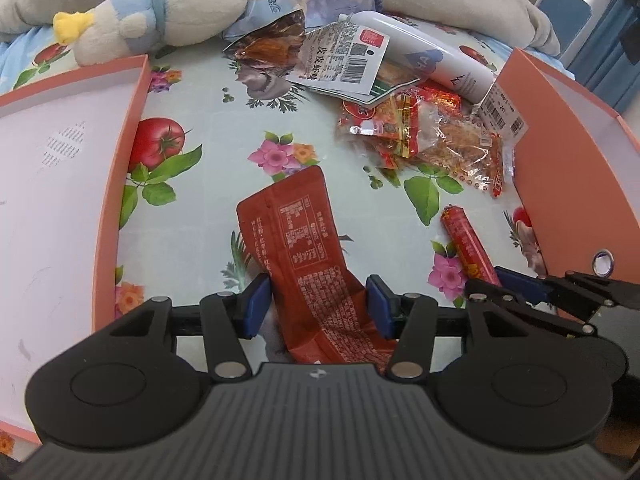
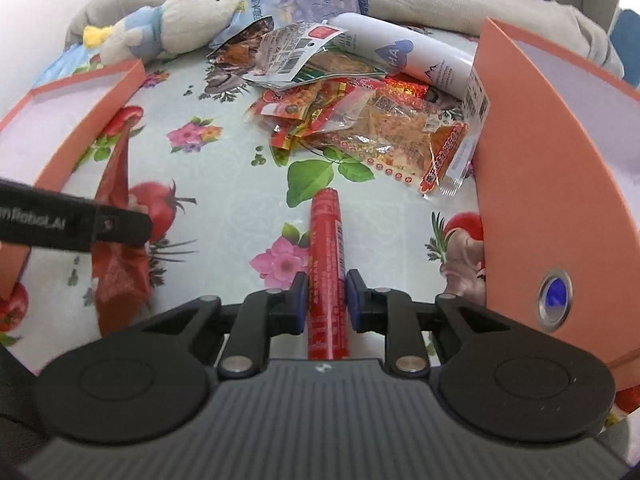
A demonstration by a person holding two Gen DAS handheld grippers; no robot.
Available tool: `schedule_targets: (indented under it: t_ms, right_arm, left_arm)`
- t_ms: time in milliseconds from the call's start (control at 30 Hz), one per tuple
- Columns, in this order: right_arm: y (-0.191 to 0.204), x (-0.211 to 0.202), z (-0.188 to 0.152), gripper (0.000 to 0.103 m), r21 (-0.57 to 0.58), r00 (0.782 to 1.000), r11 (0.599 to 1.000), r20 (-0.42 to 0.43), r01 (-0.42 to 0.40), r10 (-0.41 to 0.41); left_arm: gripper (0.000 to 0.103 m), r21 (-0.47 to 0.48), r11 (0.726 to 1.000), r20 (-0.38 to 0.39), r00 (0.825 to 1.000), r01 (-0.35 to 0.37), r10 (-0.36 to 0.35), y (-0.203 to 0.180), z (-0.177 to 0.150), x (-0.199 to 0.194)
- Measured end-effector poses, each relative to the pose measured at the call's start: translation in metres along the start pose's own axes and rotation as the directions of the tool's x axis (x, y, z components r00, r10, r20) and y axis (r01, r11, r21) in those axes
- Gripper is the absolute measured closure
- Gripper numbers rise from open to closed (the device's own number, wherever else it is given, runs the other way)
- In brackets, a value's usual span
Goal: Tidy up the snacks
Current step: 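Carry the red packet and sausage stick over the larger white box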
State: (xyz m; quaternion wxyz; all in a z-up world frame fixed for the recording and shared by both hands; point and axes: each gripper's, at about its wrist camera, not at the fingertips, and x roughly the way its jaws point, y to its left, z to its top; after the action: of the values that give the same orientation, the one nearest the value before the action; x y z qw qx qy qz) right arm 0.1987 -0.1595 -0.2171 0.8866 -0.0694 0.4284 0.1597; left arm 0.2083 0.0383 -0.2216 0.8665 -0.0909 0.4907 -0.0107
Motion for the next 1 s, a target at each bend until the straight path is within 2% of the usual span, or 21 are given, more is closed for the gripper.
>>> schedule_targets:
  t_ms: [233,400,767,1000]
  right_arm:
    - [-0.024,-0.015,0.000,0.080,0.081,1.000,0.997,0.016,-0.013,0.012]
    - [-0.025,-0.028,0.004,0.080,0.098,0.998,0.994,0.032,-0.054,0.051]
    - [-0.043,-0.076,0.040,0.080,0.116,0.987,0.986,0.119,-0.119,0.105]
    - [-0.055,-0.106,0.061,0.080,0.113,0.978,0.987,0.187,-0.115,0.093]
  left_arm:
    - [0.046,0.018,1.000,0.020,1.000,0.014,-0.014,-0.020,0.008,-0.008]
    - [0.046,0.046,0.998,0.021,0.999,0.032,-0.033,-0.037,0.014,-0.011]
    - [0.049,0.042,0.998,0.080,0.996,0.043,-0.046,-0.050,0.040,-0.049]
    - [0.050,0.044,0.997,0.135,0.988,0.064,-0.070,-0.064,0.058,-0.076]
